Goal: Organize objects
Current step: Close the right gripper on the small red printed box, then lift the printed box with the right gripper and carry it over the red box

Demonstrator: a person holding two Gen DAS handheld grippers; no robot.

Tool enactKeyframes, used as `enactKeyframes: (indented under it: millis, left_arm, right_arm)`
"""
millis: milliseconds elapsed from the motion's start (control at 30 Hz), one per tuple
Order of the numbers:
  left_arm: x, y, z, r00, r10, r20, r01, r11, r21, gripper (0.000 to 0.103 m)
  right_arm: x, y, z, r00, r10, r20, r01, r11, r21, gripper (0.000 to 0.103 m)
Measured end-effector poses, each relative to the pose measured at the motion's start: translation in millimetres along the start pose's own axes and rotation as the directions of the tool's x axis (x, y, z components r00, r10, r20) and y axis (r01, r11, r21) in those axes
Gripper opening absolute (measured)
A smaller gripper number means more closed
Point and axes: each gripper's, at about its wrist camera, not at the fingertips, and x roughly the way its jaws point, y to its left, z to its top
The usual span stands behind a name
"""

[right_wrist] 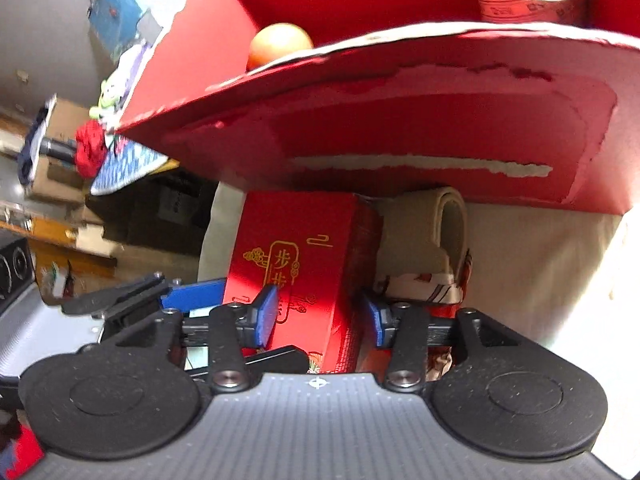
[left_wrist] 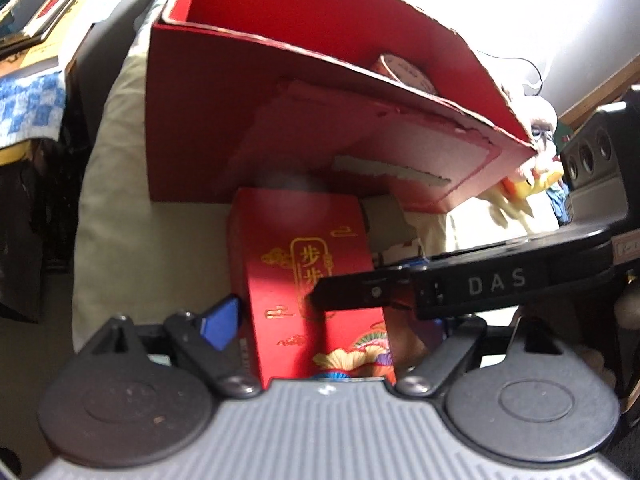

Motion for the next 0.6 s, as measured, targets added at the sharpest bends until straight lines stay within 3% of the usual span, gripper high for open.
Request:
enactKeyframes:
  millis: [333,600]
  left_arm:
    - [-58,-26,-23,0.996,0.033,0.083,-0.033,0.999,0.005,0.088]
    - [-123,-68,-27,0.964,0.135,0.23,-0.154,0.986,0.067,0.088]
  right_arm:
    - [-35,18,-5,0.995,0.098,-0.036,-0.103,0.978,-0.18,0.042]
    - [-72,43,-5,0.975,0.222,0.009,-0.206,0.918,-0.339,0.042]
